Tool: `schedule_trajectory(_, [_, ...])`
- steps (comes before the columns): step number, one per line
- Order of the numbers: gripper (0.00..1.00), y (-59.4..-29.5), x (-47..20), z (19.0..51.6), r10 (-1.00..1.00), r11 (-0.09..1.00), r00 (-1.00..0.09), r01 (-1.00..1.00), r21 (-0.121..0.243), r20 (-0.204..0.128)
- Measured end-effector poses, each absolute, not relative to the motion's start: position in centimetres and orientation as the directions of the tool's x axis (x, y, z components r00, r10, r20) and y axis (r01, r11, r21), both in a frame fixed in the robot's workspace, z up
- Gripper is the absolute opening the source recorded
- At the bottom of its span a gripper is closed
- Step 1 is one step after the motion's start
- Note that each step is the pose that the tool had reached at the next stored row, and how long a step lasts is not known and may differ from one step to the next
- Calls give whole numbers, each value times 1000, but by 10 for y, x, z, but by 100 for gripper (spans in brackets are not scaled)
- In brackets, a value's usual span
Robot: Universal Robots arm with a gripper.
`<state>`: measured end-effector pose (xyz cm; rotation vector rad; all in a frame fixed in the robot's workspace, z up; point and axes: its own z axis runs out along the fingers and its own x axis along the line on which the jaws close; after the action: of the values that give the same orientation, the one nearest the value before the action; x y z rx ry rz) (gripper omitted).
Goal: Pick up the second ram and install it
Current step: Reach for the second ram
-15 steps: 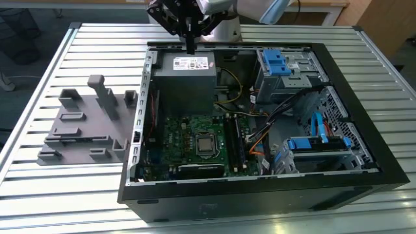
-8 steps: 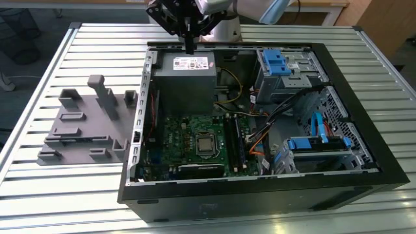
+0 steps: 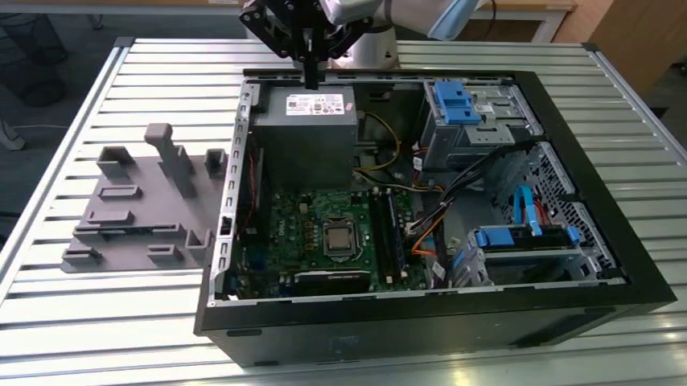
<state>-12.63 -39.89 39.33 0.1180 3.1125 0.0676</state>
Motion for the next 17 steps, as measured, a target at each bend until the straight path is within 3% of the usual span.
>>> schedule_trajectory(17, [11, -399, -133, 393, 76, 996, -997, 75, 44, -24])
